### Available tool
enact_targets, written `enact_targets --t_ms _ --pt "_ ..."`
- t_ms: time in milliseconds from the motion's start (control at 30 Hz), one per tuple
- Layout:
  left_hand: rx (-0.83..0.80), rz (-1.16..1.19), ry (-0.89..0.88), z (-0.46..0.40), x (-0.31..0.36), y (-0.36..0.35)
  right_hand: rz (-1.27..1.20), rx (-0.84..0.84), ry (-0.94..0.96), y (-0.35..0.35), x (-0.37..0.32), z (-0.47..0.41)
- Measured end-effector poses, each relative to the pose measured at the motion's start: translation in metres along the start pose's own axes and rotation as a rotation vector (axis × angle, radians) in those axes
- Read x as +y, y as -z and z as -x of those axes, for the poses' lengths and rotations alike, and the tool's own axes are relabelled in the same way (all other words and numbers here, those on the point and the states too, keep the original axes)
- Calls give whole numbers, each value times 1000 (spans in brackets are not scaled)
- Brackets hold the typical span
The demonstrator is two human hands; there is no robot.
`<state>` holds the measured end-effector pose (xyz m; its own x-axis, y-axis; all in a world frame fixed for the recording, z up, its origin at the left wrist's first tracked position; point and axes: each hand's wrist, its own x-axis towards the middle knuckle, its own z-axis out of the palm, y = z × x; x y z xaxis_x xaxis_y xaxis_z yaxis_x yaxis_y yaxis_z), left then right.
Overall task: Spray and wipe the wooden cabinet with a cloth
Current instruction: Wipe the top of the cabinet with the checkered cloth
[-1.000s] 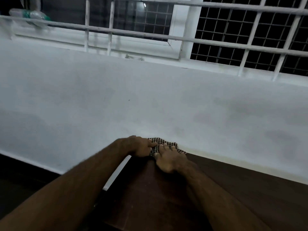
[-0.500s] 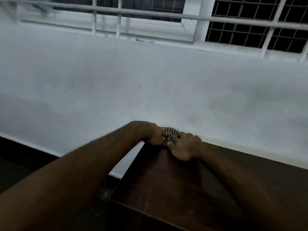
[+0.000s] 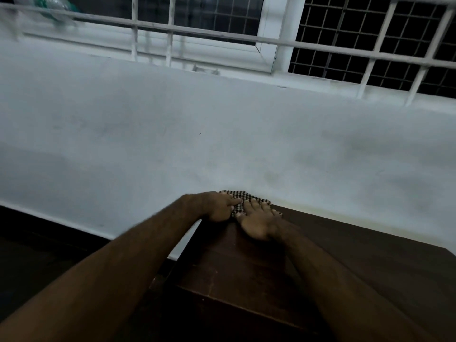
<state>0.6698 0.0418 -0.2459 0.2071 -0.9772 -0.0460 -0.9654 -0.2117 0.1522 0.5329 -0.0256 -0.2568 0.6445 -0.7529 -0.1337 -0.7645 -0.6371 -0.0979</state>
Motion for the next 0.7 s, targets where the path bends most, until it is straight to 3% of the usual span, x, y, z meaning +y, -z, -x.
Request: enact_targets --t_ms 233,500,700 --pt "-10 15 -32 72 7 -3 -8 -14 43 -9 -18 73" --pt "-12 -129 -72 177 23 -9 63 -66 135 -18 -41 178" --pt "-13 -124 -70 195 16 -11 74 -67 146 -20 -55 198"
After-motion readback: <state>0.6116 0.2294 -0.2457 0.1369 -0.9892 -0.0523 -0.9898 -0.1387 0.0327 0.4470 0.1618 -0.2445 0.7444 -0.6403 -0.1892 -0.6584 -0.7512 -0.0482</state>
